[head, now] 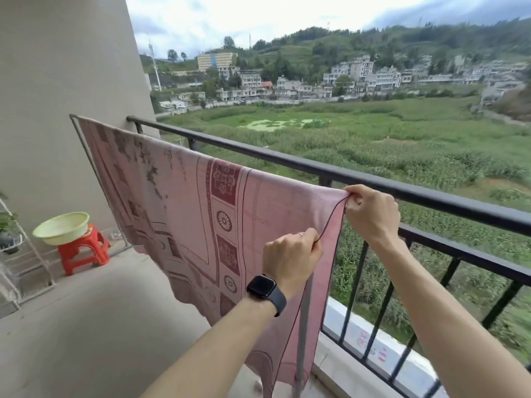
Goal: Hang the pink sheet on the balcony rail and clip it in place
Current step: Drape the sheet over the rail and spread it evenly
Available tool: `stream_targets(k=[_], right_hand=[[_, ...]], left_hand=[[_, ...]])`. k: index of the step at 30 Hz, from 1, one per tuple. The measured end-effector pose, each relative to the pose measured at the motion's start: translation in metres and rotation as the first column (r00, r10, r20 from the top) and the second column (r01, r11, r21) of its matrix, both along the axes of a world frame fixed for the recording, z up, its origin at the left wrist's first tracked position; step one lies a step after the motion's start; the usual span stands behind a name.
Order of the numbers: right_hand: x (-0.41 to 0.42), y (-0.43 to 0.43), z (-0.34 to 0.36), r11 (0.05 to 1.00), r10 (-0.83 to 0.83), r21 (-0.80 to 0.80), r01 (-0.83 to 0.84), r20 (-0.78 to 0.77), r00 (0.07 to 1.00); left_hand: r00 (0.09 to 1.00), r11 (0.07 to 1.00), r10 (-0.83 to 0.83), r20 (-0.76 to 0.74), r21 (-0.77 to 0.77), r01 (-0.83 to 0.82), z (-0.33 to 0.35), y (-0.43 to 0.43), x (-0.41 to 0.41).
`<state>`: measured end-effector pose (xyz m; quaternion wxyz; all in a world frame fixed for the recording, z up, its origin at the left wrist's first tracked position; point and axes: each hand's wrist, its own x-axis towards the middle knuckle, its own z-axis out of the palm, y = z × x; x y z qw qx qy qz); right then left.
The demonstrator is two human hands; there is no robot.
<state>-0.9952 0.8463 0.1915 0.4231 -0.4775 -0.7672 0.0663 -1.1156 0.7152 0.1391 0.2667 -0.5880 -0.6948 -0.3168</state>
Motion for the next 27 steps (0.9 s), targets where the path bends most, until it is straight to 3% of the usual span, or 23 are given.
stream_targets(k=[6, 10, 13, 15, 18, 23, 27], right_hand=[[-0.036, 0.019, -0.005, 0.999, 0.036, -0.029, -0.039, -0.098, 0.995], [-0.08, 0.009, -0.012, 0.975, 0.169, -0.137, -0.174, -0.049, 0.984], [-0.103, 0.001, -0.022, 0.962, 0.198, -0.17, -0.212, -0.094, 0.976], [-0.123, -0.006, -0.023, 0.954, 0.229, -0.17, -0.248, -0.127, 0.965], [-0.156, -0.023, -0.017, 0.944, 0.261, -0.154, -0.292, -0.191, 0.946], [-0.211, -0.045, 0.001, 0.943, 0.267, -0.125, -0.31, -0.275, 0.924], [-0.249, -0.06, 0.016, 0.958, 0.247, -0.056, -0.281, -0.338, 0.908]], left_hand=[[0.997, 0.998, -0.064, 0.037, 0.029, 0.063, 0.003, 0.016, -0.025], [0.968, 0.966, -0.107, 0.227, -0.205, 0.155, 0.011, 0.015, -0.083], [0.956, 0.924, -0.151, 0.252, -0.309, 0.227, 0.021, 0.005, -0.122], [0.975, 0.954, -0.147, 0.166, -0.236, 0.184, 0.034, -0.004, -0.151], [0.988, 0.996, -0.091, 0.127, 0.022, 0.089, 0.063, -0.01, -0.201], [0.996, 0.985, -0.09, 0.004, -0.149, 0.09, 0.087, 0.002, -0.27], [0.998, 0.998, -0.067, -0.005, 0.015, 0.067, 0.074, -0.004, -0.299]])
